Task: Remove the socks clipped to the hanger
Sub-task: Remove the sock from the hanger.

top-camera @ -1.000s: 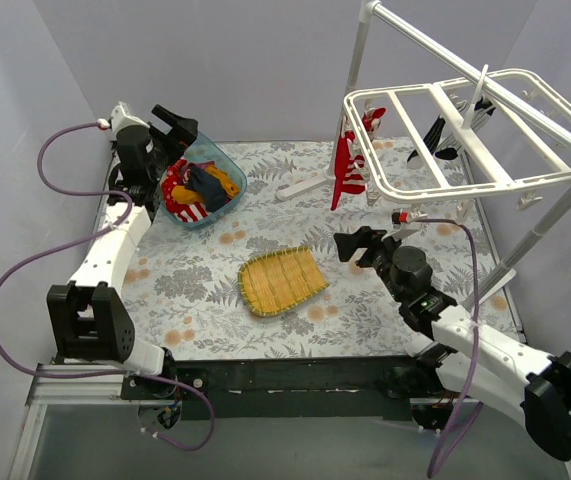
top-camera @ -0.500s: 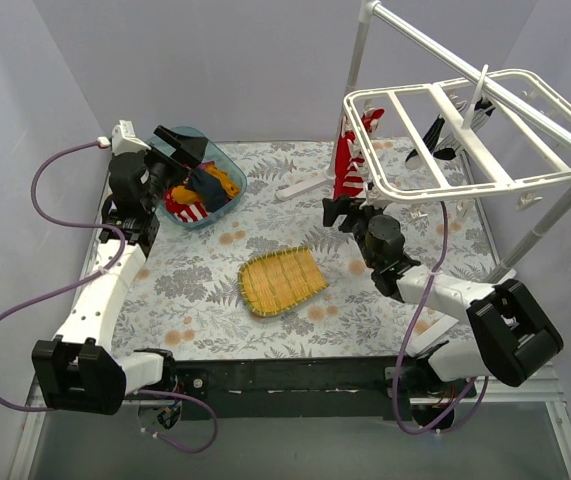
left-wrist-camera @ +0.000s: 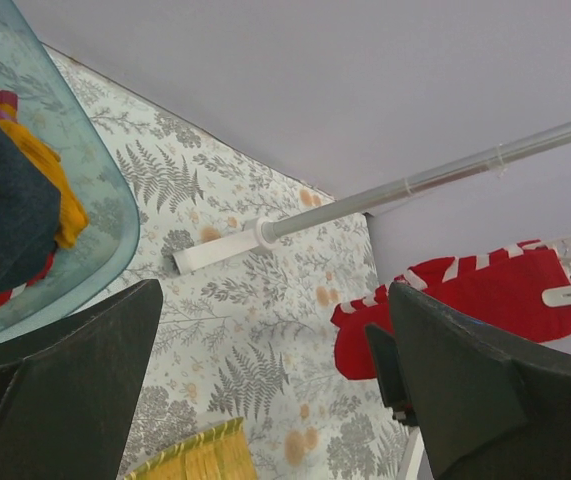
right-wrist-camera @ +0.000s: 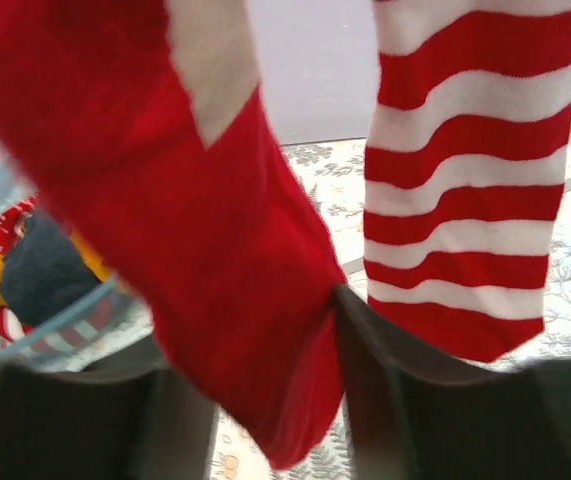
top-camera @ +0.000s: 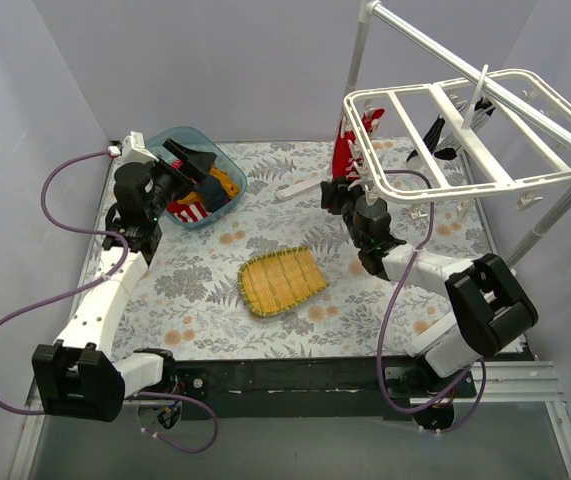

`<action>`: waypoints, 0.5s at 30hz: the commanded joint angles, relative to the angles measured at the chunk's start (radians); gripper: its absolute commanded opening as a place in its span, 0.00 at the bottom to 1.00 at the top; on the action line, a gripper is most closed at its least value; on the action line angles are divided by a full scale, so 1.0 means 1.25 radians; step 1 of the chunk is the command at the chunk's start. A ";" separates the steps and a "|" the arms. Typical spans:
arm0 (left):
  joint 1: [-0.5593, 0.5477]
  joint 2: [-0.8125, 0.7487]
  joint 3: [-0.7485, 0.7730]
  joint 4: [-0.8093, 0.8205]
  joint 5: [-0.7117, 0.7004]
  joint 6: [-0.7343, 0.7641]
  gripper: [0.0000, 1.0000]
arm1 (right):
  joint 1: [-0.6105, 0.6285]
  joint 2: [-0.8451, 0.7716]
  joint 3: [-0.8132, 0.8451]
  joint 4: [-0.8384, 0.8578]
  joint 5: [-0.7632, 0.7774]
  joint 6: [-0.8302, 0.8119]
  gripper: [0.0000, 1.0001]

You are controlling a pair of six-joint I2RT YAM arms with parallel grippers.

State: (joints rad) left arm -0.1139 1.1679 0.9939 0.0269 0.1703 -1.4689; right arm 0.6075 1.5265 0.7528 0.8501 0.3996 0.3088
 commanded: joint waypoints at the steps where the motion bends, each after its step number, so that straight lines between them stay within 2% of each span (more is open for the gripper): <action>1: -0.007 -0.072 -0.015 0.004 0.038 0.015 0.97 | -0.023 -0.004 0.069 -0.016 -0.043 0.000 0.38; 2: -0.007 -0.085 -0.016 0.004 0.043 0.019 0.97 | -0.027 -0.010 0.073 -0.031 -0.084 0.000 0.25; 3: -0.007 -0.091 -0.018 0.003 0.055 0.024 0.97 | -0.028 -0.018 0.075 -0.054 -0.103 0.001 0.07; 4: -0.007 -0.096 -0.018 0.002 0.066 0.031 0.97 | -0.032 -0.037 0.079 -0.069 -0.126 0.001 0.01; 10: -0.027 -0.097 0.015 0.003 0.214 0.052 0.95 | -0.037 -0.135 0.038 -0.118 -0.382 -0.005 0.01; 15: -0.117 -0.096 0.045 -0.018 0.212 0.115 0.93 | -0.037 -0.207 -0.029 -0.145 -0.547 -0.014 0.01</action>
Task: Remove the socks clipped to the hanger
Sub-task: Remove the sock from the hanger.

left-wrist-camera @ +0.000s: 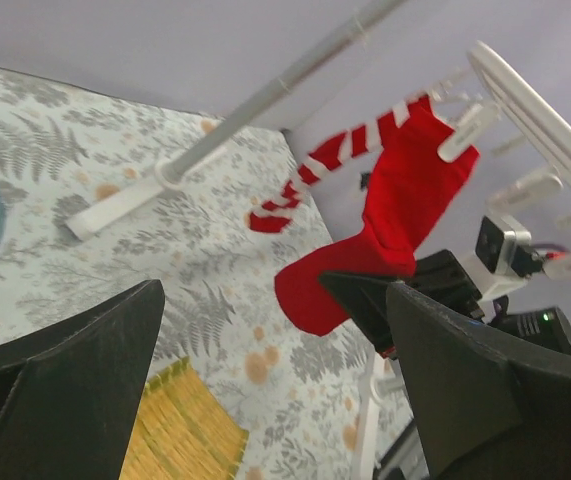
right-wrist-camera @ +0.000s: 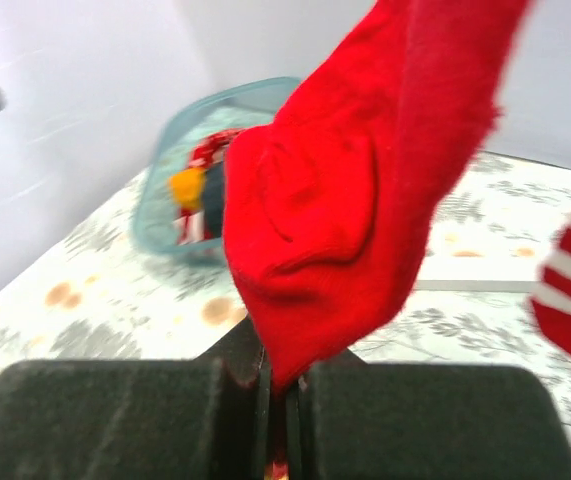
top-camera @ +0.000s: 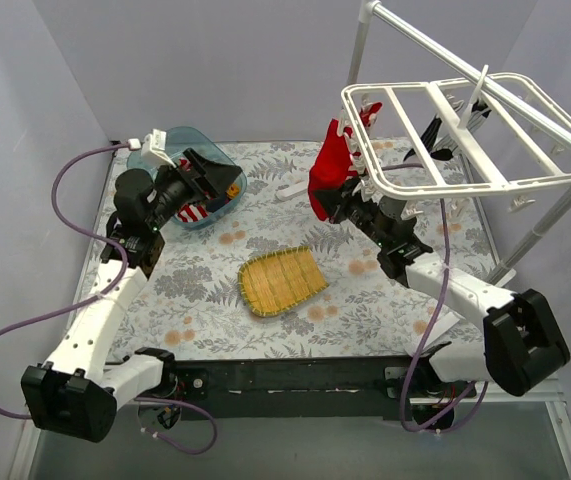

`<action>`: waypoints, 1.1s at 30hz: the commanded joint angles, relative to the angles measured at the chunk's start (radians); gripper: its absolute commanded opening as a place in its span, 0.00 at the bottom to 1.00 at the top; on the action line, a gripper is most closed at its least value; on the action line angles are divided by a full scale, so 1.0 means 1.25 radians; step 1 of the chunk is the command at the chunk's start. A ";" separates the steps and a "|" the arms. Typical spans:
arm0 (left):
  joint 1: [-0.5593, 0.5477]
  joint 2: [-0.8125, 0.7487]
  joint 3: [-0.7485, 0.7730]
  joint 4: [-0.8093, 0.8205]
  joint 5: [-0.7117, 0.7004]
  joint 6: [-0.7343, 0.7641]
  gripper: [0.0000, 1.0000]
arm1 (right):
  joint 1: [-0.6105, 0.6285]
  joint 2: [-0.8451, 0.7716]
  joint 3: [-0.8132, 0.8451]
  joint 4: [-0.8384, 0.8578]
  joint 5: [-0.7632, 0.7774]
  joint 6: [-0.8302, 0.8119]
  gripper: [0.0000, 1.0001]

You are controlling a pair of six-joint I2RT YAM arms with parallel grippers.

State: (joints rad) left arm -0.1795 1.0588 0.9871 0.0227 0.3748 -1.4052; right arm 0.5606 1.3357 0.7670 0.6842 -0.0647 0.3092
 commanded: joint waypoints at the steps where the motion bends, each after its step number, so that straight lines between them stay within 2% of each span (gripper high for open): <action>1: -0.099 -0.006 0.056 -0.013 0.046 0.069 0.93 | 0.001 -0.076 -0.048 -0.018 -0.196 -0.013 0.01; 10: -0.208 0.048 0.098 0.006 0.035 0.076 0.84 | 0.001 -0.162 -0.094 -0.123 -0.394 -0.024 0.01; 18: -0.238 0.162 0.151 0.107 0.106 0.030 0.73 | 0.001 -0.244 -0.108 -0.157 -0.494 -0.018 0.01; 25: -0.243 0.270 0.218 0.250 0.206 -0.088 0.74 | 0.001 -0.293 -0.106 -0.178 -0.558 0.003 0.01; 33: -0.245 0.379 0.287 0.401 0.293 -0.190 0.77 | -0.001 -0.330 -0.113 -0.142 -0.629 0.062 0.01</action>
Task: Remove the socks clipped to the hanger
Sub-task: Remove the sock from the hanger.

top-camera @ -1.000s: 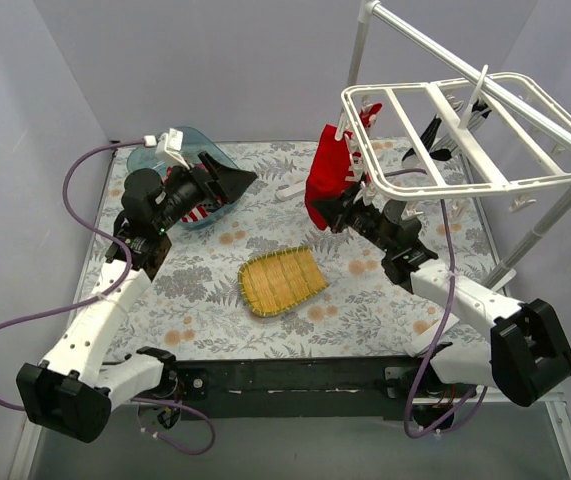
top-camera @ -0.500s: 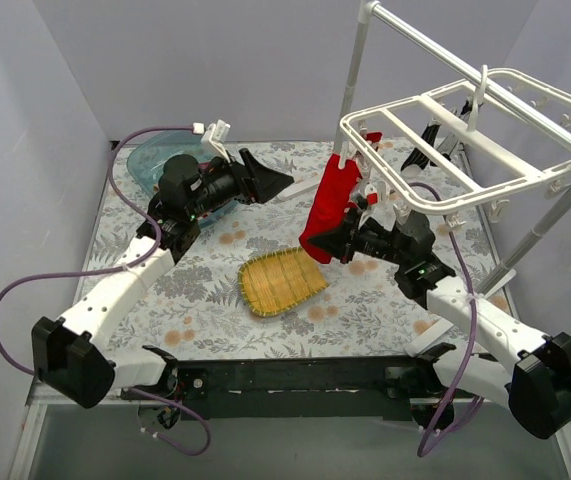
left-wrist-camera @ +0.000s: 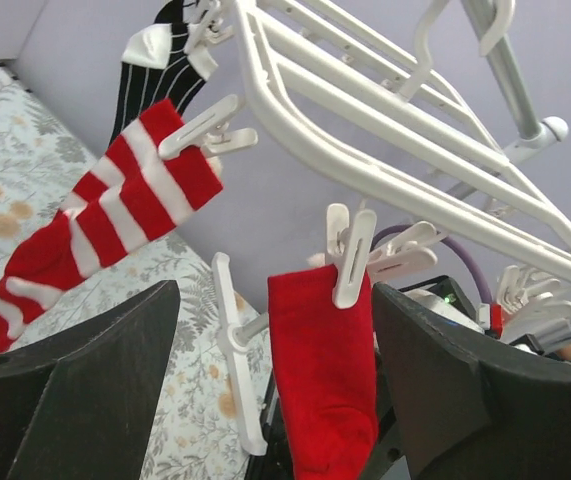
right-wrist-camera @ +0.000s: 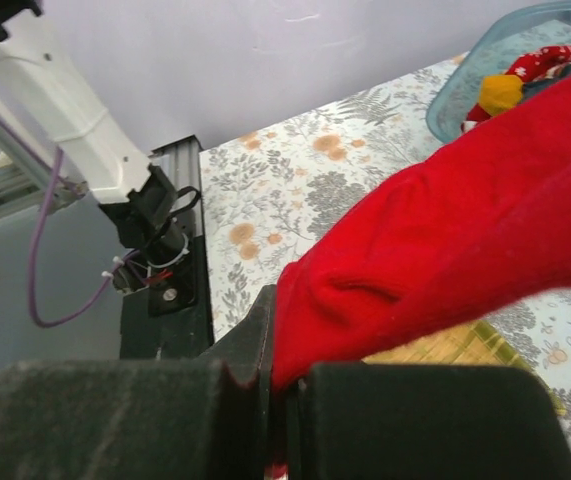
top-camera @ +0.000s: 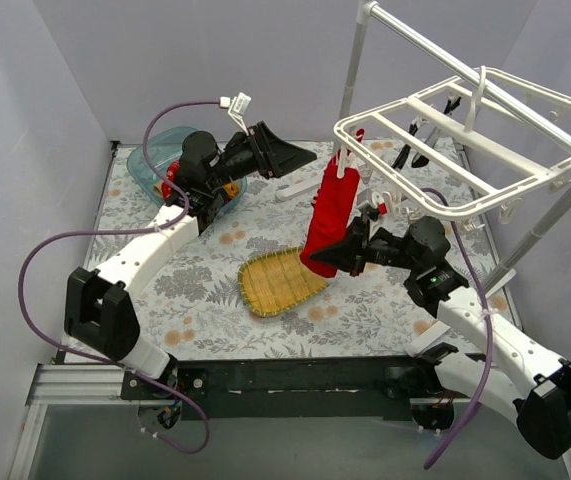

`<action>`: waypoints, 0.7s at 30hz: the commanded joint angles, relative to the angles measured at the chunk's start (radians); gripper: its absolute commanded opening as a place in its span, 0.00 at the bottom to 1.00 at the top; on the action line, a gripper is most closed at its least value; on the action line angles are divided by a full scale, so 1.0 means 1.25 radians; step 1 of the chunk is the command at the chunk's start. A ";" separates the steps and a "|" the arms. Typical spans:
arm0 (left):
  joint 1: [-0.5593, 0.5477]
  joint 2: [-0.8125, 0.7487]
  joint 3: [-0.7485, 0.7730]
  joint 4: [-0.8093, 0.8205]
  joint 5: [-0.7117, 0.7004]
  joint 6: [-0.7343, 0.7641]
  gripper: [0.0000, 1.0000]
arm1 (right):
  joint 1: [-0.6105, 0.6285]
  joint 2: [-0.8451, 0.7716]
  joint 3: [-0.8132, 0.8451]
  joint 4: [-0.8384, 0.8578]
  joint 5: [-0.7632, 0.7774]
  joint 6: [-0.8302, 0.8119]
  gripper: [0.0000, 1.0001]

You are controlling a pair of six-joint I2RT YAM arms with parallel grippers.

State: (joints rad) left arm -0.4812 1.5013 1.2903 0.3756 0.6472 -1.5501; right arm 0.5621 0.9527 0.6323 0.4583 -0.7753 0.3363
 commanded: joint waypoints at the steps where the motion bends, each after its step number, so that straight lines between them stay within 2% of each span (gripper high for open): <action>1: -0.006 0.035 0.048 0.131 0.079 -0.100 0.77 | -0.002 -0.027 -0.009 0.046 -0.073 0.050 0.01; 11: -0.059 0.119 0.110 0.172 0.085 -0.167 0.79 | -0.002 -0.043 -0.027 0.120 -0.098 0.127 0.01; 21: -0.096 0.177 0.108 0.313 0.103 -0.272 0.79 | -0.002 -0.049 -0.039 0.151 -0.109 0.147 0.01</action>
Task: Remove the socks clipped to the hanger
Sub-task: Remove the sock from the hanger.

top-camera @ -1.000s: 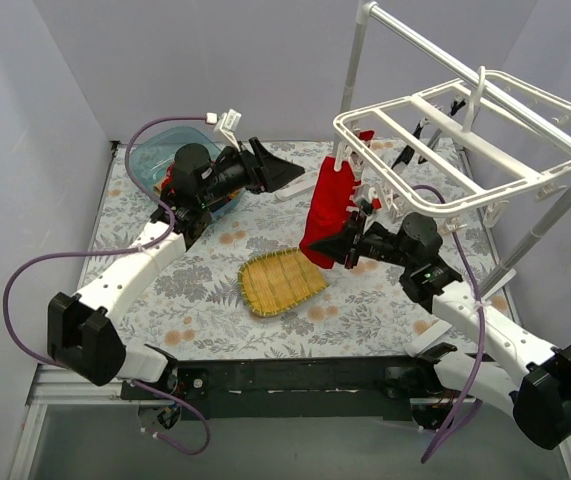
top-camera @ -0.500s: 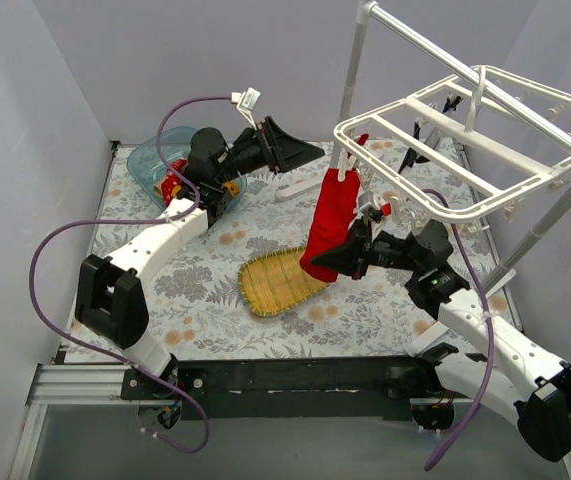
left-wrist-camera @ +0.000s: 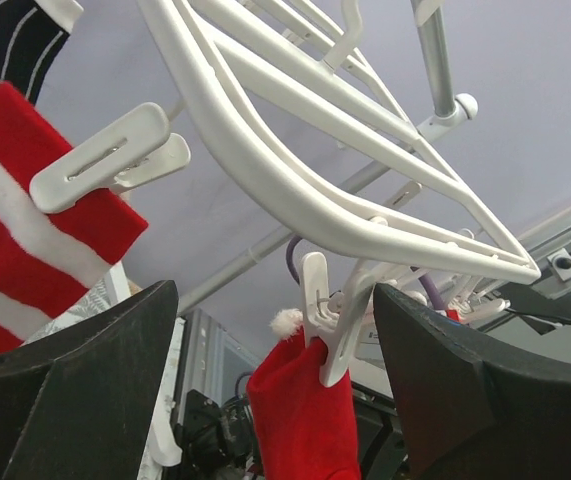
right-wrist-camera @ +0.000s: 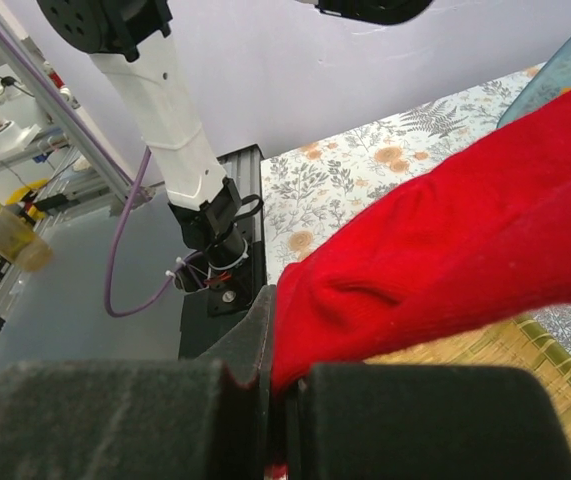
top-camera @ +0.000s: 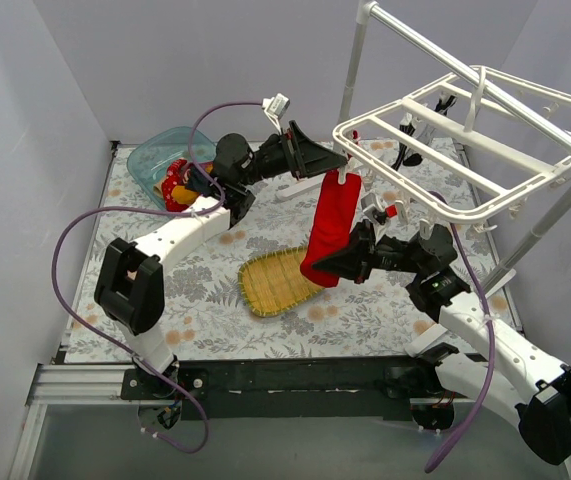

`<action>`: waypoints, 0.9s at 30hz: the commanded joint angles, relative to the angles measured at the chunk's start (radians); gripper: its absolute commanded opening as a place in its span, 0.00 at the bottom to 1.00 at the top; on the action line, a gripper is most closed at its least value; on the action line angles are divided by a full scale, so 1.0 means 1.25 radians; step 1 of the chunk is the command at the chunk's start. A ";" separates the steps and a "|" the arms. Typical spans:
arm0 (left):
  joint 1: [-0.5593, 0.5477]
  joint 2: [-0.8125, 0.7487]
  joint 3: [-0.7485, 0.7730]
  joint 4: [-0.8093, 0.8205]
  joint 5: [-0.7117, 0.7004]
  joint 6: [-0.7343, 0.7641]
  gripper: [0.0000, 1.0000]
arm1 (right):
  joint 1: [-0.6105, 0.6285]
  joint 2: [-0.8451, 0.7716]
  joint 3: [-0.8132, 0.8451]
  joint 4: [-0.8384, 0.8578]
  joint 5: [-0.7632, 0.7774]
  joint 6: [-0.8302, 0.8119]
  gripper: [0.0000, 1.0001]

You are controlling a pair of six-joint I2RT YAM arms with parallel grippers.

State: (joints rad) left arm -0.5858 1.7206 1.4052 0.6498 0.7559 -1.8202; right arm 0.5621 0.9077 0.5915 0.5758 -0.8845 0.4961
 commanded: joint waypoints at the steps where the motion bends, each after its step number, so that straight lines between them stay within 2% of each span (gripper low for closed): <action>1: -0.014 0.005 0.012 0.105 0.015 -0.074 0.79 | -0.002 -0.012 -0.010 0.062 -0.023 0.023 0.01; 8: -0.025 0.024 -0.021 0.226 0.013 -0.160 0.75 | -0.002 -0.014 -0.023 0.094 -0.026 0.041 0.01; 12: -0.028 0.026 -0.028 0.262 0.006 -0.178 0.69 | -0.002 -0.013 -0.028 0.106 -0.026 0.049 0.01; 19: -0.036 0.032 -0.031 0.283 0.006 -0.201 0.62 | -0.002 -0.011 -0.033 0.114 -0.028 0.055 0.01; 27: -0.041 0.043 -0.023 0.296 0.014 -0.212 0.60 | -0.002 -0.011 -0.038 0.128 -0.035 0.064 0.01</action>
State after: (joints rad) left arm -0.6277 1.7779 1.3693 0.9764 0.7631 -1.9987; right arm 0.5621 0.9066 0.5571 0.6670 -0.9012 0.5564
